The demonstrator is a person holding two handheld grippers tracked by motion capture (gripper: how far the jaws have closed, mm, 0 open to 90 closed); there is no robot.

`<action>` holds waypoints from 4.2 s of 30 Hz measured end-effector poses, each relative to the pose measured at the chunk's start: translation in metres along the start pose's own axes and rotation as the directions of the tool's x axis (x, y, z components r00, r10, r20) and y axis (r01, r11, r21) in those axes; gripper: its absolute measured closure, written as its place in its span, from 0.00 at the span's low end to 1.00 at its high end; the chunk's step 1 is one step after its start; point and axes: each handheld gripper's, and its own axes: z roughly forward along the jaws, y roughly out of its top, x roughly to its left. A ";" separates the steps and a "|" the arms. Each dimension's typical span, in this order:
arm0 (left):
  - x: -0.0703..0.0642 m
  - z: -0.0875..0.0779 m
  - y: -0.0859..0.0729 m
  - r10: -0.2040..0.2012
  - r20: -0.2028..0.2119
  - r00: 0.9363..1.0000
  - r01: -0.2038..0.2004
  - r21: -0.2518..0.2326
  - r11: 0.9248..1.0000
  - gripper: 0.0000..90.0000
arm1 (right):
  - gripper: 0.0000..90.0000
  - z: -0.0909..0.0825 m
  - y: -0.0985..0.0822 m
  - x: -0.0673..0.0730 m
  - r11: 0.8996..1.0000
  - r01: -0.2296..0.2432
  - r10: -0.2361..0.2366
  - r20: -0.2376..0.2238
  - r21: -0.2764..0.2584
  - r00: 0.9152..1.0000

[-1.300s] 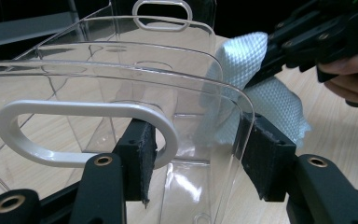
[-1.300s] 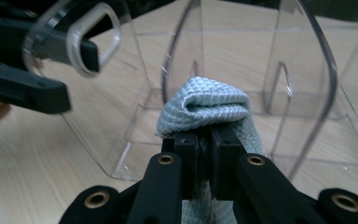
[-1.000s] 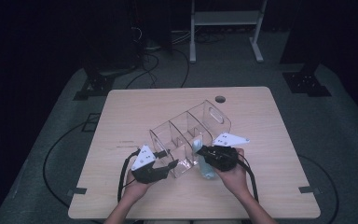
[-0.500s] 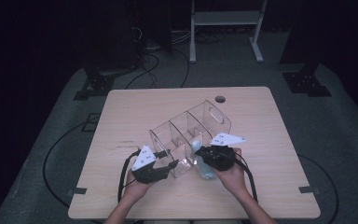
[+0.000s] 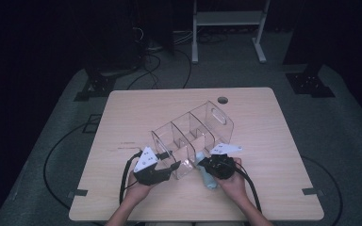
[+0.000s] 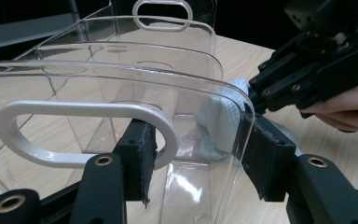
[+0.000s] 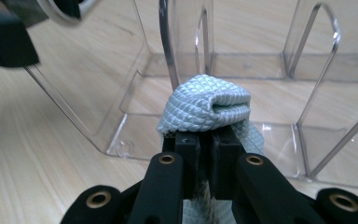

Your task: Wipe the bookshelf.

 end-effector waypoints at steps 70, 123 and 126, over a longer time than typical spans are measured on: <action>-0.004 0.006 0.004 -0.008 -0.010 1.000 0.008 0.004 1.000 0.51 | 0.92 -0.003 -0.010 0.005 1.000 -0.018 0.018 0.013 0.007 1.000; 0.031 -0.009 -0.005 0.000 -0.052 0.999 0.000 0.003 1.000 0.68 | 0.93 -0.006 0.025 0.062 0.995 0.099 -0.103 -0.147 -0.032 0.984; 0.032 -0.007 -0.006 0.002 -0.052 0.999 -0.001 0.009 1.000 0.68 | 0.93 0.009 0.011 0.061 0.994 0.112 -0.109 -0.134 0.017 0.985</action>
